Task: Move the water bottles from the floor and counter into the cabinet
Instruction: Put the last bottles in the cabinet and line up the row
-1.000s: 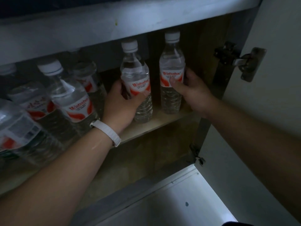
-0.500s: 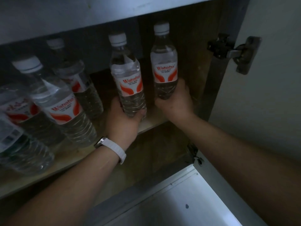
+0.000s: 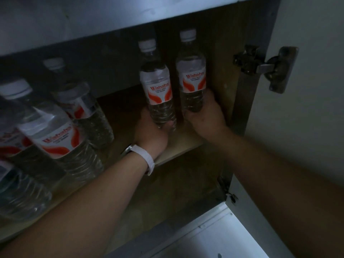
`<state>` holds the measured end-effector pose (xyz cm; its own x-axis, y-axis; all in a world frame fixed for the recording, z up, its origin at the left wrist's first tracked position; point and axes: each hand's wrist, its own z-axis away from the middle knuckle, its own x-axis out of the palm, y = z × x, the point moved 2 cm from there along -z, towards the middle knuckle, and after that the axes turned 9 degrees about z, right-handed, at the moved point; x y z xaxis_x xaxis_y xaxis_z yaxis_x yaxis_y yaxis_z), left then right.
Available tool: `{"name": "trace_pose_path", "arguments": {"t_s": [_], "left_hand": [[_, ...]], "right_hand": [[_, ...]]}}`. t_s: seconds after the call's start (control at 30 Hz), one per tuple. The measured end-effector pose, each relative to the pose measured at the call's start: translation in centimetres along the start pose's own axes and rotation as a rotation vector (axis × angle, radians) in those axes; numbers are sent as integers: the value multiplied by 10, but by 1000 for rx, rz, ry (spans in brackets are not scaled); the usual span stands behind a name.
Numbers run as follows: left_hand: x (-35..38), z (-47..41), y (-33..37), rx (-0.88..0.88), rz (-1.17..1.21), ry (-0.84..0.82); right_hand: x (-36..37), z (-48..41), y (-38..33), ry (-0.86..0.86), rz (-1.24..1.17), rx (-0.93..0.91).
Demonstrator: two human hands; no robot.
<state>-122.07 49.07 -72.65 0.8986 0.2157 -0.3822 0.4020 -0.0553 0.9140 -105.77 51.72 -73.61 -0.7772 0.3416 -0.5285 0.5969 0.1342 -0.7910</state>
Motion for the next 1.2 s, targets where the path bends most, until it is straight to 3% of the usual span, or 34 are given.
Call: {"name": "trace_pose_path", "arguments": {"t_s": [0.57, 0.73, 0.83, 0.93, 1.2], "left_hand": [[28, -21, 6, 11, -140, -41], [20, 8, 7, 48, -29, -58], [9, 32, -1, 129, 53, -128], [-4, 45, 0, 96, 93, -166], [-12, 47, -3, 143, 149, -123]], "right_hand": [[-12, -16, -2, -93, -24, -1], [-25, -8, -6, -122, -143, 17], [-23, -6, -1, -85, -148, 58], [-20, -4, 2, -36, -52, 57], [-8, 2, -1, 49, 39, 30]]}}
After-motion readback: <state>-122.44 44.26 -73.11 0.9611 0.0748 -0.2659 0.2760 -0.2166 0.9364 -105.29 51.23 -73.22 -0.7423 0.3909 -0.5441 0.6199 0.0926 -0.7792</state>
